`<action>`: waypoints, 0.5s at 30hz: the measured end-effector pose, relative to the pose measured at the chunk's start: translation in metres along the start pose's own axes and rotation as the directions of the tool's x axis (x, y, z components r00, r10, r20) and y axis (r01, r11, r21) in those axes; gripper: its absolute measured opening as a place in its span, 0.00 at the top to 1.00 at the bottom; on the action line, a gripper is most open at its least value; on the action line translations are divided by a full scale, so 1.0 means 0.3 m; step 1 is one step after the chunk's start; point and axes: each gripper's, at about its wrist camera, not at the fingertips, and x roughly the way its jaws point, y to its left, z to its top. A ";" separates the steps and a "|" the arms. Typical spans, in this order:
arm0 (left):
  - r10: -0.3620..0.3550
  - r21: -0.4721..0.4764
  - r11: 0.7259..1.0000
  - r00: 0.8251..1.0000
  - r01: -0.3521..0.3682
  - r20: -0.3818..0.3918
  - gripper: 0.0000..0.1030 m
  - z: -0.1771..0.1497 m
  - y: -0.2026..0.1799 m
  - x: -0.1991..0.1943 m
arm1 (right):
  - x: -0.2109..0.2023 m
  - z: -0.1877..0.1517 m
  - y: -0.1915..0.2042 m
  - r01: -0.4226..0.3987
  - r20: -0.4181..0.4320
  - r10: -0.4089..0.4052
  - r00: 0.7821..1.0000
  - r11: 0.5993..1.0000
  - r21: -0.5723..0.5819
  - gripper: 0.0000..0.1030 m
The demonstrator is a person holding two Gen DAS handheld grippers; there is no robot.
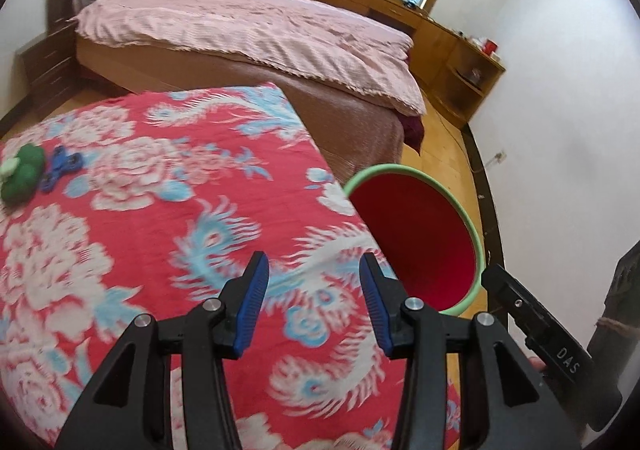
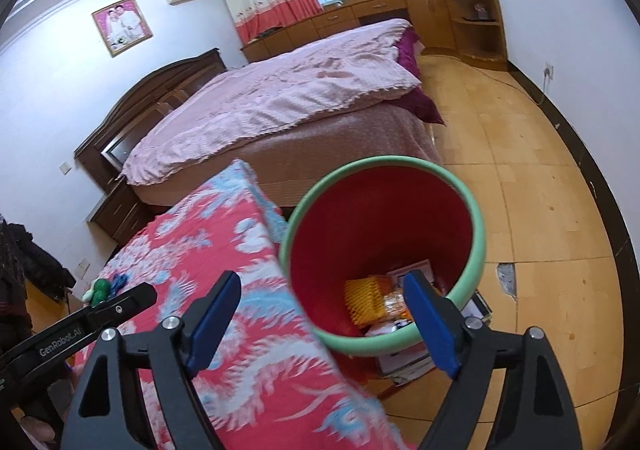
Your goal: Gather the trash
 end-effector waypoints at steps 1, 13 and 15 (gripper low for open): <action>0.007 -0.002 1.000 1.000 -0.007 0.006 0.54 -0.005 0.010 -0.017 | -0.010 -0.006 0.018 -0.009 0.002 0.009 1.000 1.000 -0.010 0.17; 0.158 -0.067 0.986 0.984 -0.152 0.086 0.54 -0.084 0.161 -0.256 | -0.131 -0.086 0.233 -0.065 0.030 0.069 0.997 0.990 -0.128 0.12; 0.173 -0.066 0.984 0.981 -0.167 0.093 0.54 -0.100 0.176 -0.284 | -0.146 -0.100 0.259 -0.062 0.034 0.067 0.997 0.989 -0.132 0.10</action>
